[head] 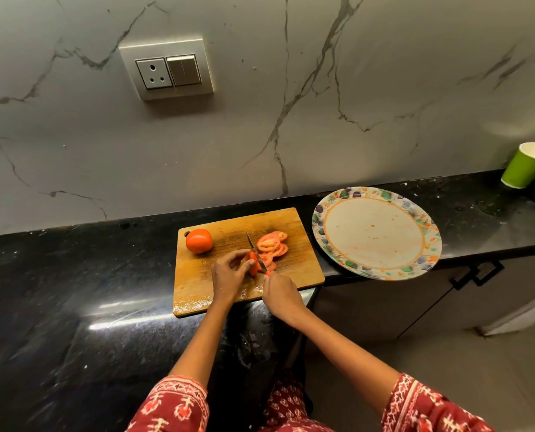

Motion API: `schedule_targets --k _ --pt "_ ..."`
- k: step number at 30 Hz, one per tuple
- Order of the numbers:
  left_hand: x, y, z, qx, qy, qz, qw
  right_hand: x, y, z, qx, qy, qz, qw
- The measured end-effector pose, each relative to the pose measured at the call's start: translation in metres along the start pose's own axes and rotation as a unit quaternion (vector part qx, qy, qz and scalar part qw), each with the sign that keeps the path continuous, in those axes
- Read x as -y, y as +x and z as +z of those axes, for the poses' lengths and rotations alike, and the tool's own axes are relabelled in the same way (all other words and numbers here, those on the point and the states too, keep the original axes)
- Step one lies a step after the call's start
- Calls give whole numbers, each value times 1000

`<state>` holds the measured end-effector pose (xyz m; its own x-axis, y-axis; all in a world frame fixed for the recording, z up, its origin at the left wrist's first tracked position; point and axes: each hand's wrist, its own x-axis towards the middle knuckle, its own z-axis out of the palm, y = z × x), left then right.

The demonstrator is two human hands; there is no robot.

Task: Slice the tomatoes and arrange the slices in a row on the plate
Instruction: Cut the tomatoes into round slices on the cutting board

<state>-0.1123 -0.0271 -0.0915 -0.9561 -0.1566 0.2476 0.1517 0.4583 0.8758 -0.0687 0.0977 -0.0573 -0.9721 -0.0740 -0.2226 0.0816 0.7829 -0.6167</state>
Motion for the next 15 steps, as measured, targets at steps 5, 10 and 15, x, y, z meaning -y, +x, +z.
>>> schedule_targets --k 5,10,15 --pt "0 0 -1 2 -1 -3 1000 1 -1 -2 2 -6 12 1000" --pt "-3 -1 -1 -2 -10 -11 1000 1 -2 -1 5 -5 11 1000" --pt "0 0 -1 2 -21 -22 1000 2 -5 -4 8 -11 12 1000"
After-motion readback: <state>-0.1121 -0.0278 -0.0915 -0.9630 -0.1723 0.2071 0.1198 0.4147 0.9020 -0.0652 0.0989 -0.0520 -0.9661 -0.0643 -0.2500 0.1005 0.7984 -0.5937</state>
